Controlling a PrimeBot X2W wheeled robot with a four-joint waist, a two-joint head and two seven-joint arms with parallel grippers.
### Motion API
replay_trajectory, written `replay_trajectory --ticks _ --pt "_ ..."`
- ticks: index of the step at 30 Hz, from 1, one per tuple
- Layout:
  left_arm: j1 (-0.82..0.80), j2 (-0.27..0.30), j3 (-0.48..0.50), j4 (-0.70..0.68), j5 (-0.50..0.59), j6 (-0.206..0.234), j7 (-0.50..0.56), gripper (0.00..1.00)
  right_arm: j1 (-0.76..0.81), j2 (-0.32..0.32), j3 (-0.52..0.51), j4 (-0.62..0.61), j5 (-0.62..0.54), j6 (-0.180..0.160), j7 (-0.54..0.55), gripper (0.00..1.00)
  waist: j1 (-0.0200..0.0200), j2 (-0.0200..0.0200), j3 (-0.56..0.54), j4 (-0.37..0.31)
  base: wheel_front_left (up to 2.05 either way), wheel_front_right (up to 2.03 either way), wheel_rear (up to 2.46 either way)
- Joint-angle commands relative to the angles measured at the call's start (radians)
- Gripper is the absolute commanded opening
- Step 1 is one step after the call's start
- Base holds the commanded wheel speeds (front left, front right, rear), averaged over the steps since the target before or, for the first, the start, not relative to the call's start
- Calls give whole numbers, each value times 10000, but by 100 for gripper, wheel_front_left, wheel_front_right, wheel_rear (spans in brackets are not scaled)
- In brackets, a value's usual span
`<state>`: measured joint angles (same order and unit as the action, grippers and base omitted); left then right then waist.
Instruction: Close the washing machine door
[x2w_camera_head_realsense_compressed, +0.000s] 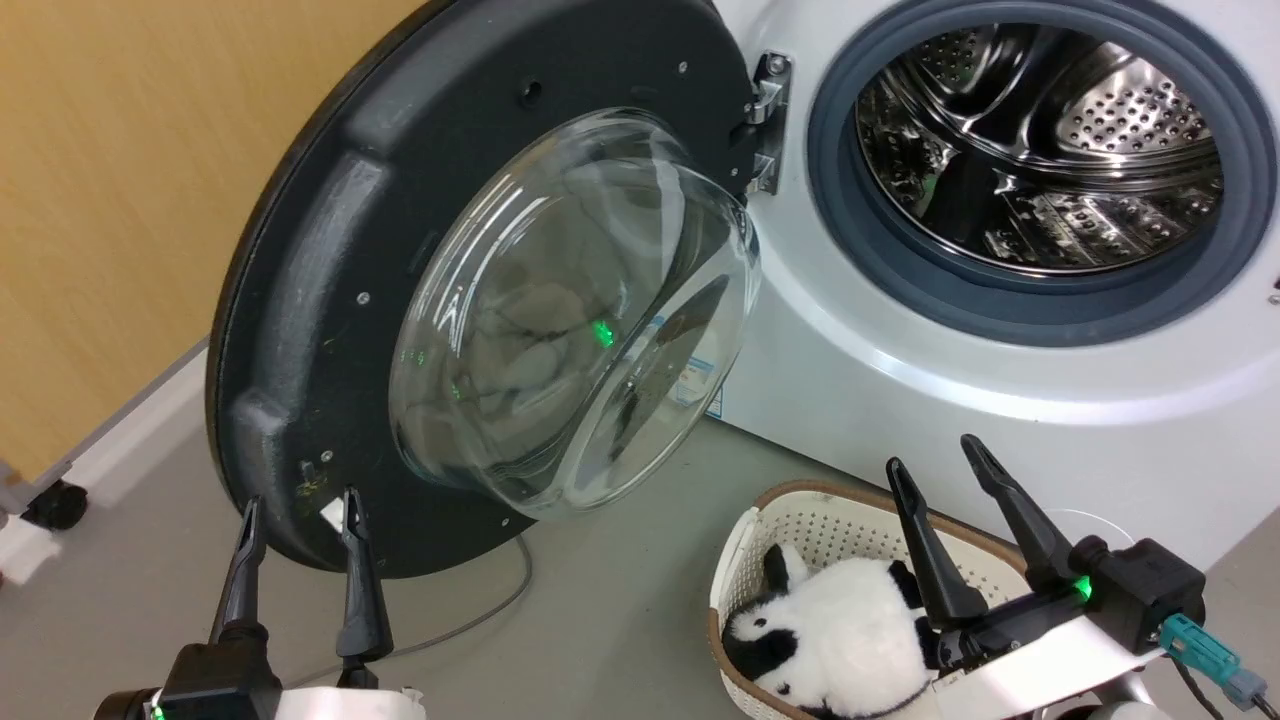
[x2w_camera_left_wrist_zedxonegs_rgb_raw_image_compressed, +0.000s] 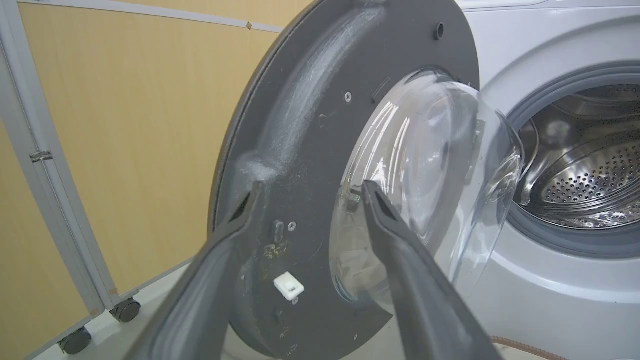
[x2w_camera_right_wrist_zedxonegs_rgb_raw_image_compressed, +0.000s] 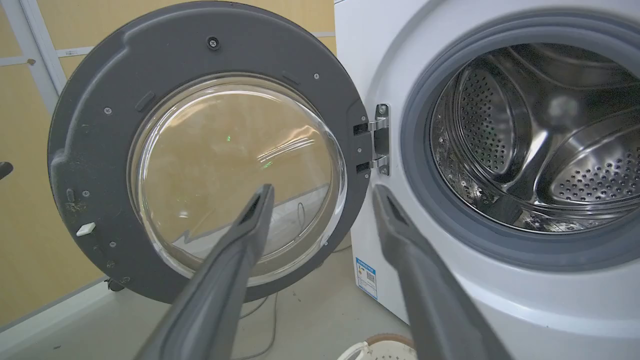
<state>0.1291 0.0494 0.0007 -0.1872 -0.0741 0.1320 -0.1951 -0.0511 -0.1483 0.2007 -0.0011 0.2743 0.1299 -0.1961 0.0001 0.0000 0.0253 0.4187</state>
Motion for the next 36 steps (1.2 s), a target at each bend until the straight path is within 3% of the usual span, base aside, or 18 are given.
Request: replay_trajectory --ticks 1,28,29,30,34,36 --pt "142 7 41 -67 -47 -5 -136 100 -22 -34 40 -60 112 6 -129 100 -1 0 -3 113 0 0 0" --pt "482 8 241 -309 -318 -11 -667 100 208 -203 164 -342 712 8 -657 100 -1 0 126 1200 0 0 0" --pt "468 8 259 -311 -336 -29 -667 46 224 -206 147 -357 704 8 -657 100 -1 0 140 1199 0 0 0" --pt "456 8 258 -313 -359 -101 -667 3 239 -206 136 -371 695 8 -657 100 -1 0 148 1197 0 0 0" --pt "329 8 456 -343 -411 -307 -667 0 302 -201 99 -433 646 8 -657 100 -1 0 176 1185 0 0 0" --pt "142 8 712 -522 -937 -311 -667 0 344 -190 67 -466 622 8 -657 100 -1 0 182 1173 0 0 0"
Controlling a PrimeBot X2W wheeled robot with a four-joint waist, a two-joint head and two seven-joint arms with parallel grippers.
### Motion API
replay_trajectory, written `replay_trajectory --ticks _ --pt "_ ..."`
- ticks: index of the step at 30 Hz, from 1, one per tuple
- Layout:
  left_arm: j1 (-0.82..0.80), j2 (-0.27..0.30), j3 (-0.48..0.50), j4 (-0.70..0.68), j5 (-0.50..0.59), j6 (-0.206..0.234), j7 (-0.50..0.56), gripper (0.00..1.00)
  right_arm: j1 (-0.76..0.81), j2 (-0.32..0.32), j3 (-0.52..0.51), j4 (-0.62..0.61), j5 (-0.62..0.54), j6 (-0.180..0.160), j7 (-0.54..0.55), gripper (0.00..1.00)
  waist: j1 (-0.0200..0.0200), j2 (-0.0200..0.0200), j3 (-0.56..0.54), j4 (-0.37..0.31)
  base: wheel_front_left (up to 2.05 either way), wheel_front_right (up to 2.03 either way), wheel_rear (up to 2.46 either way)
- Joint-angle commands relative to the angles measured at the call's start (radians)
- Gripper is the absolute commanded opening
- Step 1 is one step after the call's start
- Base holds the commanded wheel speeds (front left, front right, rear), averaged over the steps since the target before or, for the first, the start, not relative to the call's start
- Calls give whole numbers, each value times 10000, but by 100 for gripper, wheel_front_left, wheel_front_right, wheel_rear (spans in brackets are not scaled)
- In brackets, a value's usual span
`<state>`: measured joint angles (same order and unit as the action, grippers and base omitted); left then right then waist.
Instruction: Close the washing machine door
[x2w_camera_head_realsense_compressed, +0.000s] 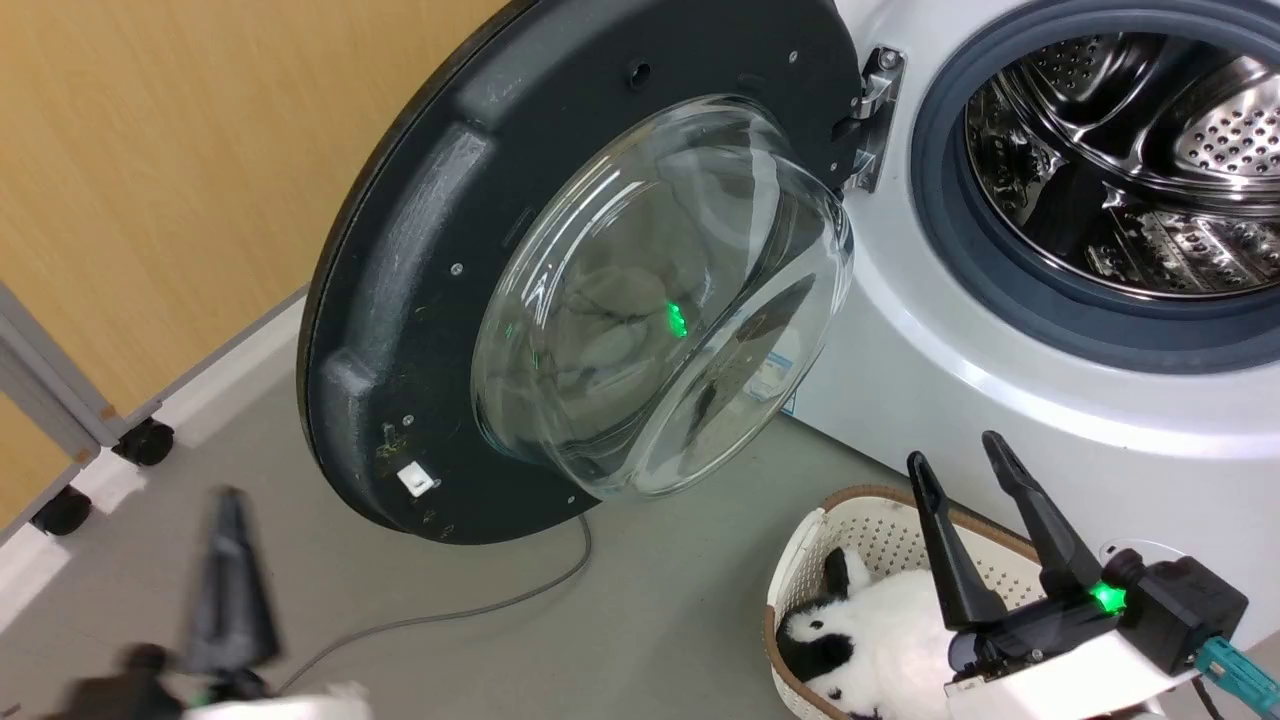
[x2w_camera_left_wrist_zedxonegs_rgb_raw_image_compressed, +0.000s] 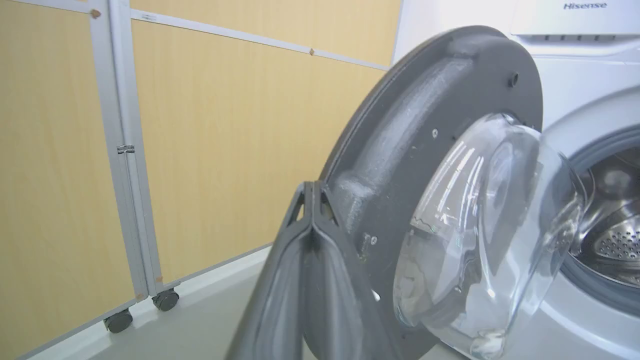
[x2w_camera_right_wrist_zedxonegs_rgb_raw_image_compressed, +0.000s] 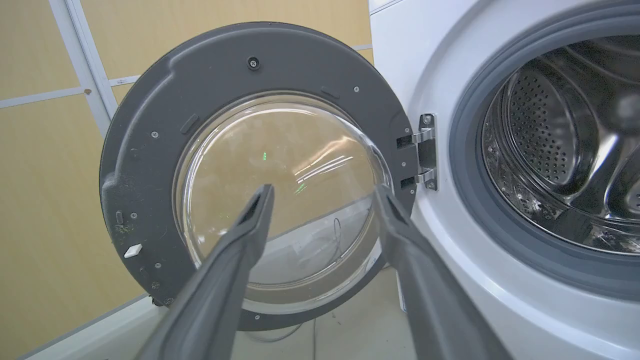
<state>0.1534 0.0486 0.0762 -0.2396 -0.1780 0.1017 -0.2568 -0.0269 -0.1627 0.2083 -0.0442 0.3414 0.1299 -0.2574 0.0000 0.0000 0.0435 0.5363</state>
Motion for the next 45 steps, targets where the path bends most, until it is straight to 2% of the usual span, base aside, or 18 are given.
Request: replay_trajectory --ticks 1,5,9,15,18,21,24,31,33,38,45 --pt "-211 20 140 -107 -56 -90 -49 0 119 -46 -24 -61 -63 8 -44 100 0 0 16 -12 0 0 0" --pt "-772 511 847 -272 -115 -759 -49 0 231 -165 -61 -170 -160 8 -44 100 0 0 84 -50 0 0 0" --pt "-1672 1298 1461 258 -559 -1450 -49 0 348 -290 -168 -278 -214 8 -44 100 0 0 178 -119 0 0 0" --pt "-3374 2312 2320 2016 -2409 -1960 826 0 170 -432 -107 -375 -234 8 -44 100 0 0 480 -568 0 0 0" --pt "-4103 2512 2629 3037 -3628 -2081 1585 0 84 -452 -127 -385 -213 8 -44 100 0 0 565 -769 0 0 0" --pt "-4809 2453 2993 4099 -5075 -2115 2624 0 59 -486 -149 -399 -201 8 -44 100 0 0 651 -904 0 0 0" --pt "-5548 2167 3541 5175 -6880 -1874 4006 0 77 -507 -184 -411 -200 8 -44 100 0 0 706 -966 0 0 0" --pt "-6007 1511 4421 6019 -9431 -484 6615 0 50 -481 -195 -438 -223 8 -44 100 0 0 783 -1102 0 0 0" --pt "-6070 1367 4571 6015 -10127 -218 7434 0 56 -472 -206 -439 -228 8 -44 100 0 0 784 -1119 0 0 0" --pt "-5696 1343 4458 5599 -10879 -5 8977 0 52 -410 -284 -411 -230 8 -44 100 0 0 682 -1171 0 0 0" --pt "-4816 1372 4090 4737 -11429 -73 10648 0 37 -207 -275 -324 -233 8 -44 100 0 0 362 -1400 0 0 0"
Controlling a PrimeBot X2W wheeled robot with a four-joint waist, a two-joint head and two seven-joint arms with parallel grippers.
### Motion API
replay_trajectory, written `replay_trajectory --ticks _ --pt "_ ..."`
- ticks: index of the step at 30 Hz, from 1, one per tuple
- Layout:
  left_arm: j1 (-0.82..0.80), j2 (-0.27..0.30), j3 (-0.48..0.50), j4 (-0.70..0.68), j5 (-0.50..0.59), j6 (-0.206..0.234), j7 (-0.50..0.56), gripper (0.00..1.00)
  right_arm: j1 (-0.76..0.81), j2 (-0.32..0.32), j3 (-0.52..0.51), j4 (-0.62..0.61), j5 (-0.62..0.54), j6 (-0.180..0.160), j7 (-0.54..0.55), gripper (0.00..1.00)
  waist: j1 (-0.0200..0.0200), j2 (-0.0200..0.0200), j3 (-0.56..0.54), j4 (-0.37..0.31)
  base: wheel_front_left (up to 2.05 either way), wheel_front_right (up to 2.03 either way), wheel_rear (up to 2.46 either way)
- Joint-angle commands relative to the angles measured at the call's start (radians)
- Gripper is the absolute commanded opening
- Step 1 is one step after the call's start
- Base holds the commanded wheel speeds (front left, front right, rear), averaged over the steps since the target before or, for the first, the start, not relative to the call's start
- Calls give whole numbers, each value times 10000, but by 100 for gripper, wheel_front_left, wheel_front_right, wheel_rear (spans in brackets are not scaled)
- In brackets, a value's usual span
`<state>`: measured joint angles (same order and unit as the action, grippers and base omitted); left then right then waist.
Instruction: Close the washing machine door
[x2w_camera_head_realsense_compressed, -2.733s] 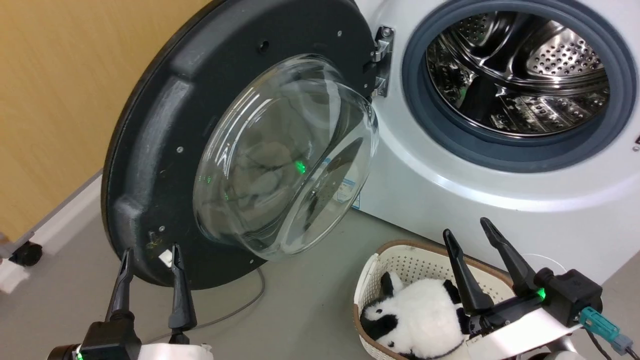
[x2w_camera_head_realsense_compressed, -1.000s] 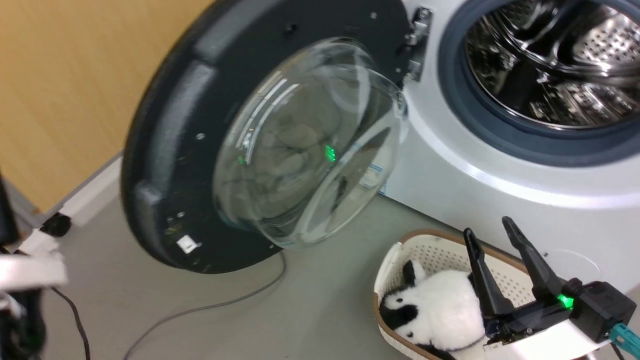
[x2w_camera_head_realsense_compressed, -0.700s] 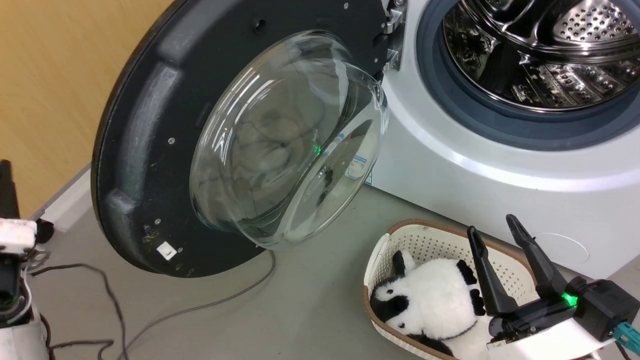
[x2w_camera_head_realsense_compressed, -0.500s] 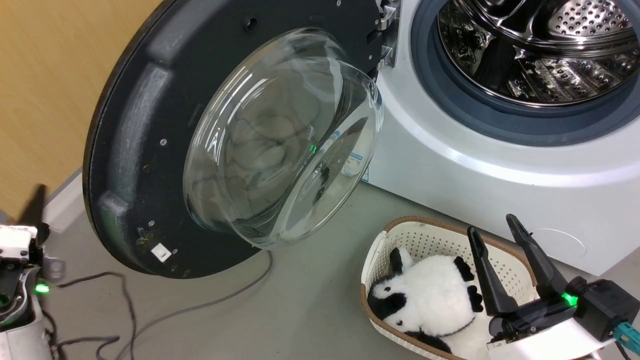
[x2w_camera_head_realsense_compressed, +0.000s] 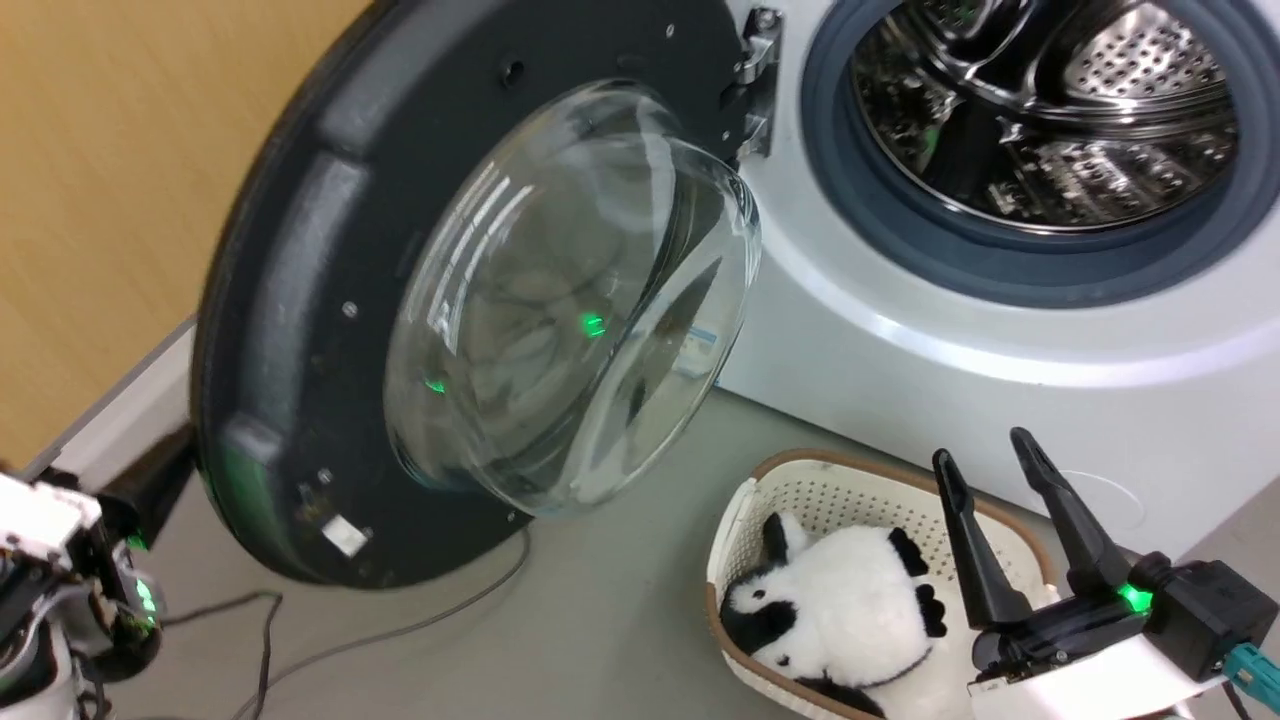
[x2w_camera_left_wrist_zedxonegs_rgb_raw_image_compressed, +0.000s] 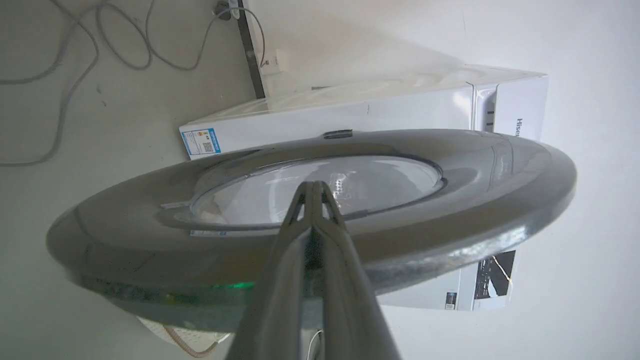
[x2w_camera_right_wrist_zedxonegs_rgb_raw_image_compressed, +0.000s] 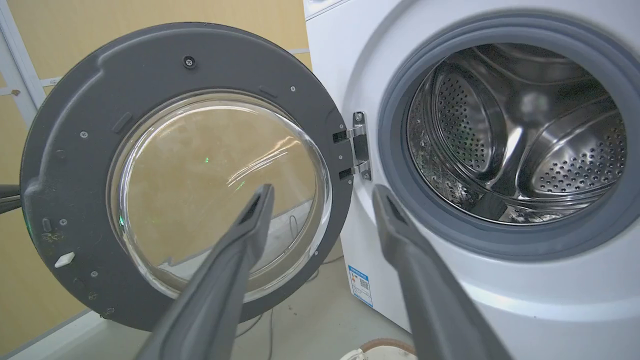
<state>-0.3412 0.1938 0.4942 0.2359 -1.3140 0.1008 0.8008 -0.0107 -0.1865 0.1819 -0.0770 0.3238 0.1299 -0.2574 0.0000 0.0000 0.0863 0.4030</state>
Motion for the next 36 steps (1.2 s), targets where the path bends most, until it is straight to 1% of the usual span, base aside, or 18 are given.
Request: replay_trajectory --ticks 1,4,7,12,17,19,23,26,28,31,36 --pt "255 -119 -130 -185 -233 -92 351 0 -121 67 -23 15 -56 8 -44 100 0 0 -127 -118 0 0 0" --pt "662 -240 -251 -687 -685 -41 1158 0 -53 146 -112 44 -63 8 -44 100 0 0 -297 -278 0 0 0" --pt "1046 -395 -347 -1140 -953 60 1646 0 13 196 -202 93 -100 8 -44 100 0 0 -399 -505 0 0 0" --pt "1746 -830 -625 -1803 -1258 25 2130 0 60 262 -279 192 -170 8 -44 100 0 0 -458 -1086 0 0 0" --pt "2477 -1222 -1120 -2327 -1580 -77 2363 0 69 226 -313 197 -214 8 -44 100 0 0 -352 -1880 0 0 0" --pt "2725 -1328 -1382 -2420 -1755 -52 2311 0 71 200 -358 181 -227 8 -44 100 0 0 -284 -2233 0 0 0" --pt "3196 -1409 -2059 -2582 -1988 -229 2136 0 -31 139 -370 129 -232 8 -44 100 0 0 -67 -3075 0 0 0" --pt "3317 -1427 -2553 -2621 -2501 -336 1876 0 -91 108 -465 74 -229 8 -44 100 0 0 102 -3698 0 0 0" --pt "3355 -1430 -2996 -2653 -2855 -435 1595 0 -101 92 -538 61 -230 8 -44 100 0 0 225 -4098 0 0 0" --pt "3370 -1432 -3599 -2652 -3107 -660 1042 0 -173 124 -599 49 -203 8 -44 100 0 0 409 -4736 0 0 0" --pt "3146 -1433 -4295 -2460 -3276 -1031 228 0 -334 341 -579 7 -197 8 -44 100 0 0 719 -5854 0 0 0"
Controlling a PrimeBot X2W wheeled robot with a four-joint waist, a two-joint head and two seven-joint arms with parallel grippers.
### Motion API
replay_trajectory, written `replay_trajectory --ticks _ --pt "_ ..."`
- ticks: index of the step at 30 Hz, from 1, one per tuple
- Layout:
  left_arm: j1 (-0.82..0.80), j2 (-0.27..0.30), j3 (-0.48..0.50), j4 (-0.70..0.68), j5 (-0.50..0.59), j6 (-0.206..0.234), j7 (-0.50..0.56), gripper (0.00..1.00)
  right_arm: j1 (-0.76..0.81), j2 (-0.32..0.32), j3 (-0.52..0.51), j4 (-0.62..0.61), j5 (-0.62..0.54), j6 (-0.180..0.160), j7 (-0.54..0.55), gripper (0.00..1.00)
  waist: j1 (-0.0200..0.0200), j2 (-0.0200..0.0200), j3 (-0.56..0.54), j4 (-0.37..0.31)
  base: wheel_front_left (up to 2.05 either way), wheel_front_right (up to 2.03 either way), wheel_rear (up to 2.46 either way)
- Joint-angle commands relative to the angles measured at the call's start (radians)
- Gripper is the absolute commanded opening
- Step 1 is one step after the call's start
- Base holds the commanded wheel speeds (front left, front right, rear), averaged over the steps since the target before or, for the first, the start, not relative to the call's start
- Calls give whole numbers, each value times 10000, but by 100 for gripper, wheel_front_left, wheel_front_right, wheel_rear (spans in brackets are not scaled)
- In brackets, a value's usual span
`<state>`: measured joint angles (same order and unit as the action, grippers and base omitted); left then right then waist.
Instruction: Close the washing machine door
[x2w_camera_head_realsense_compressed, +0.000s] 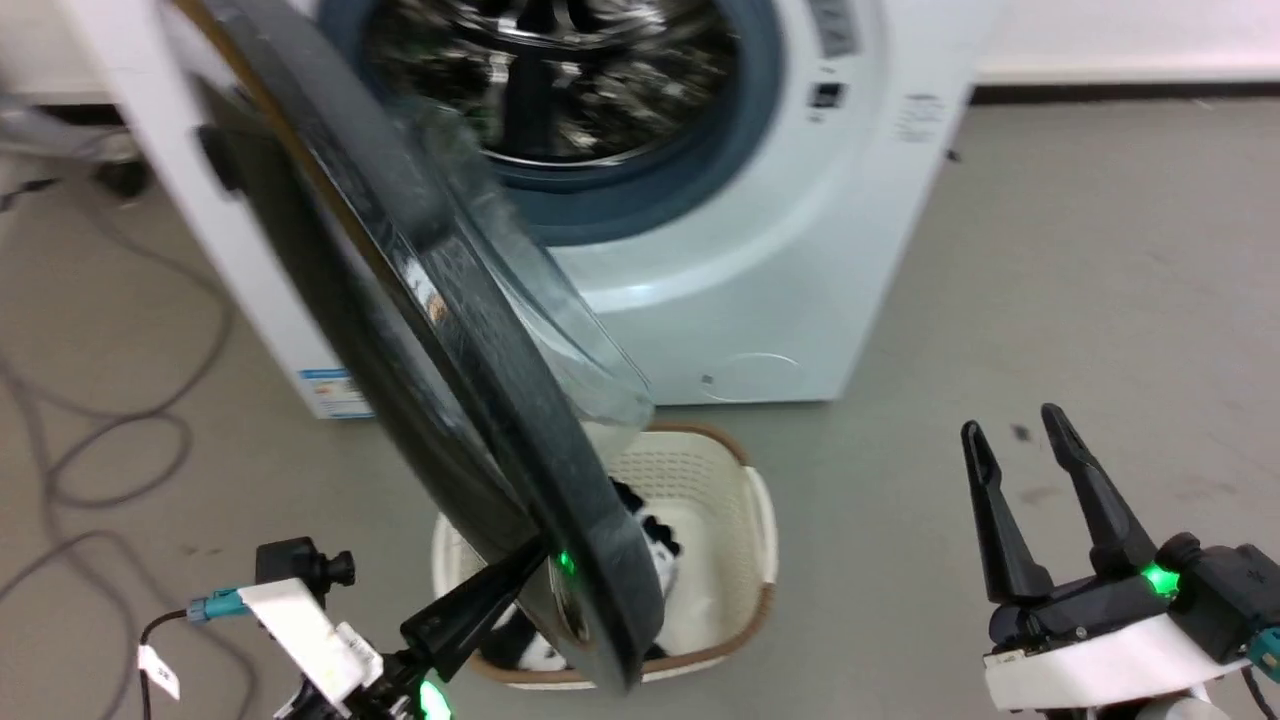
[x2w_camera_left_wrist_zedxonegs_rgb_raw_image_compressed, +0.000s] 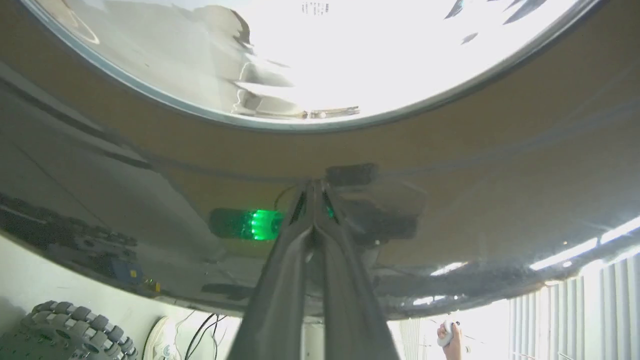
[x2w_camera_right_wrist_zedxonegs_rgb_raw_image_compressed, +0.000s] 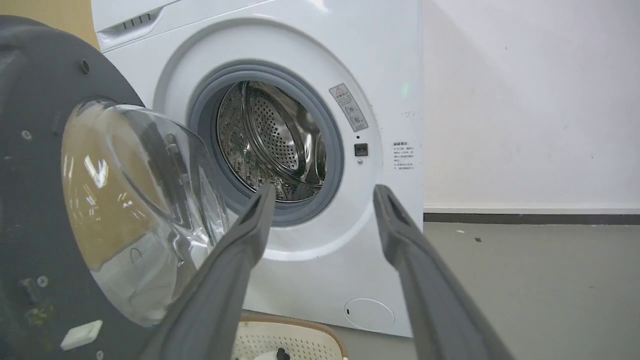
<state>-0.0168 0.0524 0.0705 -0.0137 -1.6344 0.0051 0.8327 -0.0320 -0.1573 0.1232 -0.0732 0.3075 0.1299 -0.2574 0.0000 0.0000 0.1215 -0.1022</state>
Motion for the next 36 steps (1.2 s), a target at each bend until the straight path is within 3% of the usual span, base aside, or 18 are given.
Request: replay_trajectory --ticks 1,10,20,22,23,28,36 --pt "-202 -20 -164 92 -102 -131 -253 0 -145 90 6 -27 -28 8 -44 100 0 0 428 -1020 0 0 0" --pt "-1391 -21 -690 783 -195 -701 -1911 0 -319 374 -70 13 80 8 -44 100 0 0 976 -2609 0 0 0" --pt "-3527 -22 -488 2431 476 -1273 -5757 0 -492 790 25 111 209 8 -44 100 0 0 1431 -3972 0 0 0" --pt "-3763 -22 -391 2628 645 -1291 -6148 0 -511 812 51 116 216 8 -44 100 0 0 1461 -4055 0 0 0" --pt "-4225 -17 -214 3043 993 -1318 -6826 0 -540 846 89 135 229 8 -44 100 0 0 1489 -4195 0 0 0" --pt "-5104 -14 17 3842 1329 -1346 -7716 0 -574 879 99 181 242 8 -44 100 0 0 1525 -4366 0 0 0" --pt "-5613 -12 -330 4072 1507 -1355 -8076 0 -551 930 84 225 177 8 -44 100 0 0 1407 -4188 0 0 0"
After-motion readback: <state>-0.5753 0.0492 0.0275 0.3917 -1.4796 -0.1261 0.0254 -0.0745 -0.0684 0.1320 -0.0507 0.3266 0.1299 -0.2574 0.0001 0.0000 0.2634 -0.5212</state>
